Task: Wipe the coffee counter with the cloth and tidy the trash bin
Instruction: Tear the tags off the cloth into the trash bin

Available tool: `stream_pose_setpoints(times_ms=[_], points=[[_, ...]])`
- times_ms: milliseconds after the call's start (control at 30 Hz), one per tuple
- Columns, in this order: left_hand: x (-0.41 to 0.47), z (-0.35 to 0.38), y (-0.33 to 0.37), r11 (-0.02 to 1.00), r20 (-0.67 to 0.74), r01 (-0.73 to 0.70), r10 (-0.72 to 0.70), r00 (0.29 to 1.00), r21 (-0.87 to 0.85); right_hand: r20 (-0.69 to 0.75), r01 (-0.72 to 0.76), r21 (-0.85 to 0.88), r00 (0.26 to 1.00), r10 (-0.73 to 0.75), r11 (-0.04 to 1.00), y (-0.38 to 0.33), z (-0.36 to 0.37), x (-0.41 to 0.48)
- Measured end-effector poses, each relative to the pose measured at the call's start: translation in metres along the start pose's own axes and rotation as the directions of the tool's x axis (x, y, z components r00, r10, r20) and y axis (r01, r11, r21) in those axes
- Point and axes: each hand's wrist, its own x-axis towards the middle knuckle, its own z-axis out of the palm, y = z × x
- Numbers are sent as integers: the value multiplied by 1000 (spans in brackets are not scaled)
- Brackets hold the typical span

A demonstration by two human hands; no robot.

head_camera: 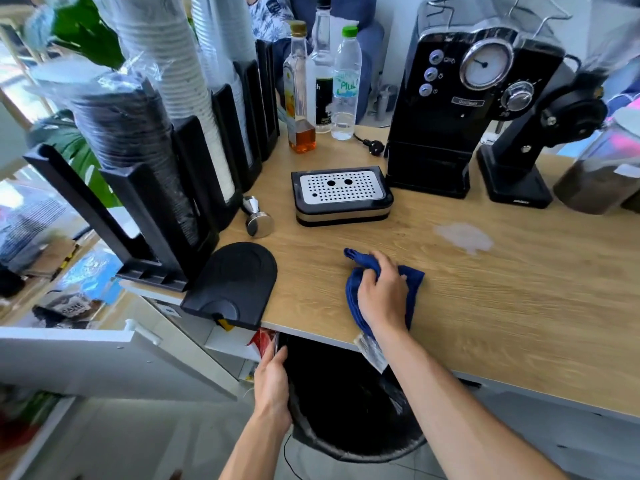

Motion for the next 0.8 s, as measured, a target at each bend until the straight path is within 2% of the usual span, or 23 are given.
stream_pose_setpoints(times_ms=[133, 267, 400, 500, 667, 733, 800], points=[[6, -3, 6, 1000, -1, 1, -1, 1000, 3, 209, 141, -100, 971, -118, 985, -17, 28, 21], [10, -5, 9, 1000, -8, 6, -6, 1000, -9, 477, 366, -181, 844, -244, 913, -17, 34, 23], [10, -4, 10, 1000, -13, -9, 9, 1000, -3, 617, 484, -143, 725, -305, 863, -3, 15, 2], [9, -3, 11, 1000, -5, -16, 16, 1000, -6, 653, 522, -94, 675, -343, 848, 9, -4, -20], [8, -4, 9, 999, -4, -42, 42, 999, 14, 632, 523, -35, 672, -387, 851, 30, -33, -55], [6, -6, 8, 999, -4, -33, 33, 999, 21, 604, 490, -21, 700, -380, 872, 35, -40, -64], [4, -7, 8, 999, -1, -23, 23, 1000, 34, 528, 403, 32, 770, -357, 915, 35, -40, -68]])
